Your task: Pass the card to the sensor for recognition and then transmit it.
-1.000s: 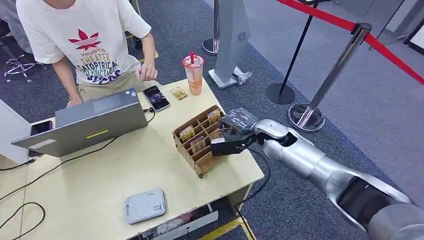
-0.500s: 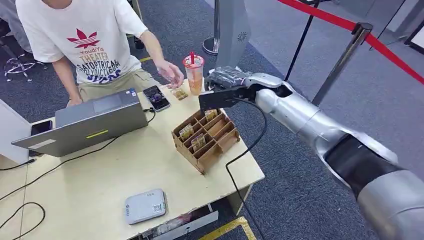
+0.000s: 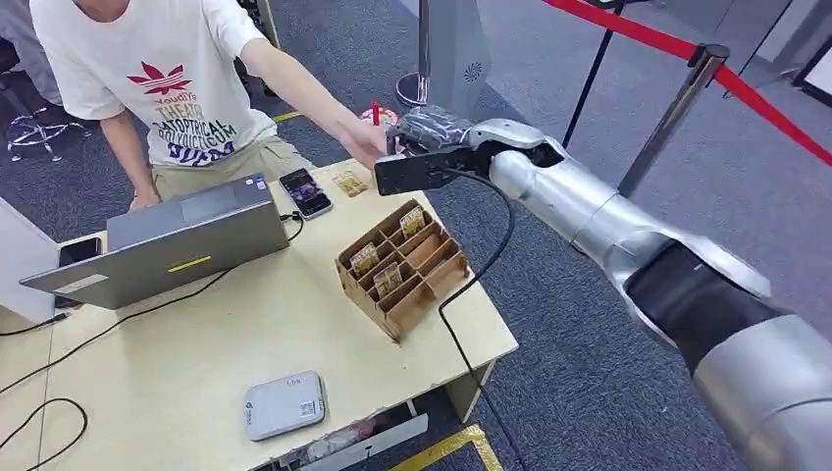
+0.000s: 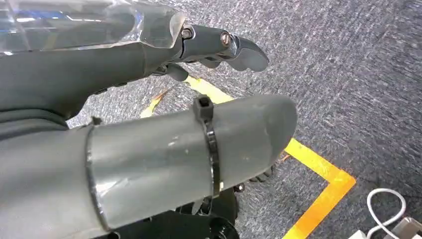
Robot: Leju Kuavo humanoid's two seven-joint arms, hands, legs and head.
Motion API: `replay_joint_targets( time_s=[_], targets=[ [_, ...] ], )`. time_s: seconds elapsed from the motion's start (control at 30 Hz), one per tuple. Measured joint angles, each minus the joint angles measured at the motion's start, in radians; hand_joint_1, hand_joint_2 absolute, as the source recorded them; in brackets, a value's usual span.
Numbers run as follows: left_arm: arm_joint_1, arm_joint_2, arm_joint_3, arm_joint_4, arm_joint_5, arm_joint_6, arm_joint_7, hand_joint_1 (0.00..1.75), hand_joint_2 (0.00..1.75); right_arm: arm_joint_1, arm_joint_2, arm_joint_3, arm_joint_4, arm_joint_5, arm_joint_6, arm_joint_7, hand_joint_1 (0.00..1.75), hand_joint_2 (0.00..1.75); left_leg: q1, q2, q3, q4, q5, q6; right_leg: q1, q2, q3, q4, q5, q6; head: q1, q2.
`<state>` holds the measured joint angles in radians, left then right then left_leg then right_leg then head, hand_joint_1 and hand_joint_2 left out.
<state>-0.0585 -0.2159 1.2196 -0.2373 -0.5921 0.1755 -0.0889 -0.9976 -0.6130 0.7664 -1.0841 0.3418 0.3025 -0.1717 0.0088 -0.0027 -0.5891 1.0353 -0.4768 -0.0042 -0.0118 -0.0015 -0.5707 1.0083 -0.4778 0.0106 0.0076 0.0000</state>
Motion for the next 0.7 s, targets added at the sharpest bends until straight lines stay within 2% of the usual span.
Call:
replay_joint_targets(
  time_s=[0.2, 0.33, 0.5, 0.53, 0.57, 0.6, 0.7],
  targets=[
    [-0.006, 0.003, -0.005, 0.0, -0.01, 0.0, -0.003, 0.0, 0.0, -0.032, 0.117, 0.027, 0.11, 0.023, -0.059, -0.017, 1.75, 1.75, 0.001, 0.0, 0.0, 0.0, 0.001, -0.001, 0.001, 0.0, 0.0, 0.0, 0.0, 0.0, 0.0, 0.0],
    [-0.007, 0.003, -0.006, 0.0, -0.011, 0.0, -0.005, 0.0, 0.0, -0.035, 0.151, 0.036, 0.149, 0.034, -0.063, -0.021, 1.75, 1.75, 0.001, -0.002, -0.001, 0.0, 0.001, 0.0, 0.001, -0.003, 0.0, 0.0, 0.0, 0.0, 0.0, 0.0],
    [-0.008, 0.003, -0.007, 0.0, -0.012, 0.0, -0.006, 0.0, 0.0, -0.039, 0.169, 0.043, 0.171, 0.034, -0.064, -0.024, 1.75, 1.75, 0.001, -0.002, -0.001, 0.0, 0.001, 0.0, 0.001, -0.003, 0.0, 0.0, 0.0, 0.0, 0.0, 0.0],
    [-0.008, 0.004, -0.007, 0.0, -0.012, 0.0, -0.006, 0.0, 0.0, -0.039, 0.173, 0.044, 0.175, 0.033, -0.068, -0.026, 1.2, 1.75, 0.001, -0.002, -0.001, 0.0, 0.001, 0.0, 0.001, -0.003, 0.0, 0.0, 0.0, 0.0, 0.0, 0.0],
    [-0.008, 0.004, -0.007, 0.001, -0.012, 0.0, -0.006, 0.0, 0.0, -0.039, 0.177, 0.044, 0.179, 0.033, -0.072, -0.027, 0.05, 1.75, 0.001, -0.002, -0.001, 0.0, 0.001, 0.0, 0.001, -0.003, 0.0, 0.0, 0.0, 0.0, 0.0, 0.0],
    [-0.008, 0.004, -0.007, 0.001, -0.012, -0.001, -0.005, 0.0, 0.0, -0.038, 0.181, 0.045, 0.186, 0.033, -0.076, -0.029, 0.0, 1.75, 0.001, -0.002, -0.001, 0.0, 0.001, 0.0, 0.001, -0.002, 0.0, 0.0, 0.0, 0.0, 0.0, 0.0],
    [-0.008, 0.004, -0.007, 0.002, -0.011, 0.0, 0.001, 0.0, 0.0, -0.031, 0.193, 0.05, 0.209, 0.044, -0.096, -0.037, 0.0, 1.75, 0.001, -0.002, -0.001, 0.0, 0.001, 0.0, 0.001, -0.003, 0.0, 0.0, 0.0, 0.0, 0.0, 0.0]
  ],
)
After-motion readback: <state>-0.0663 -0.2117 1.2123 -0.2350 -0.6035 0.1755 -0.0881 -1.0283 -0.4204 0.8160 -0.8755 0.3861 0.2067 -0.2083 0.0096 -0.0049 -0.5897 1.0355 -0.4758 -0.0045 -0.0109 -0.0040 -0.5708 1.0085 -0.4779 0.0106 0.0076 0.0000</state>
